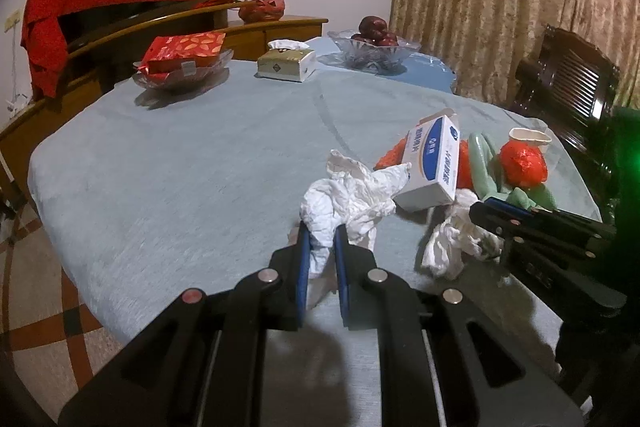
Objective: Collect trash
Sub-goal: 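Grasp a white tissue with the left tool while the right tool grasps another tissue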
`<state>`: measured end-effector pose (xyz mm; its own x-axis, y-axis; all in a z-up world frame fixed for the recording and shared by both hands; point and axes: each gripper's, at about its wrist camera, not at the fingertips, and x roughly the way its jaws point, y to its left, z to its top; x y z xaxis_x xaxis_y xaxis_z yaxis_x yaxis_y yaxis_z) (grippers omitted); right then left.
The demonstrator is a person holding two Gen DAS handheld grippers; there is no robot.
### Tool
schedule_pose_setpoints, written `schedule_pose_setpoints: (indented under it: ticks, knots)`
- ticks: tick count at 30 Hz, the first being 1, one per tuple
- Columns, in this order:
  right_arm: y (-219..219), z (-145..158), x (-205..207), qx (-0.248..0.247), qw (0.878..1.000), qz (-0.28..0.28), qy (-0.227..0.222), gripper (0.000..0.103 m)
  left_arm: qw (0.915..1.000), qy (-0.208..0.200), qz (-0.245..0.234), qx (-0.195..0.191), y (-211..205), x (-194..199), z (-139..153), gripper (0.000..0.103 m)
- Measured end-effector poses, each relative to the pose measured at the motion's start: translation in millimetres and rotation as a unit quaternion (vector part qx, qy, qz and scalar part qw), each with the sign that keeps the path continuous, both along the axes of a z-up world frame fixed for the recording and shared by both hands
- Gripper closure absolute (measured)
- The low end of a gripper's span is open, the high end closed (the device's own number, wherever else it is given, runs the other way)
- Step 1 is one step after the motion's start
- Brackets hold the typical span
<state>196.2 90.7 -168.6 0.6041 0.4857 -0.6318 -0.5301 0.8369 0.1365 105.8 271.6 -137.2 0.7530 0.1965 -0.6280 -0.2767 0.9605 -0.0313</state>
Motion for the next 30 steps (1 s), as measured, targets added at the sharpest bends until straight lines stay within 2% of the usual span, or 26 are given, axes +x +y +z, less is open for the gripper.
schedule_pose_setpoints:
  ticks: [13,15,18,21,25,30]
  knots:
    - [-61,41,-25,0.044,0.999,-0.008,-0.023,0.088,0.9987,-0.018,-0.047,0.006,-48,5,20,0.092]
    - [-74,48,-27,0.045,0.998,-0.014,-0.029,0.096,0.9981,-0.021,-0.057,0.005,-59,5,23,0.092]
    - [-91,47,-28,0.033,0.999,-0.021,-0.027,0.096,0.9968,-0.024,-0.076,0.010,-77,7,27,0.092]
    - [-104,32,-24,0.031,0.999,-0.025,0.003,0.096,0.9960,-0.018,-0.087,0.006,-88,7,25,0.092]
    - [-112,16,-36,0.023,0.999,-0.025,0.017,0.090,0.9955,-0.011,-0.094,0.008,-92,3,17,0.092]
    - [-108,-1,-46,0.017,0.999,-0.021,0.029,0.074,0.9956,0.012,-0.093,0.008,-88,-4,-2,0.092]
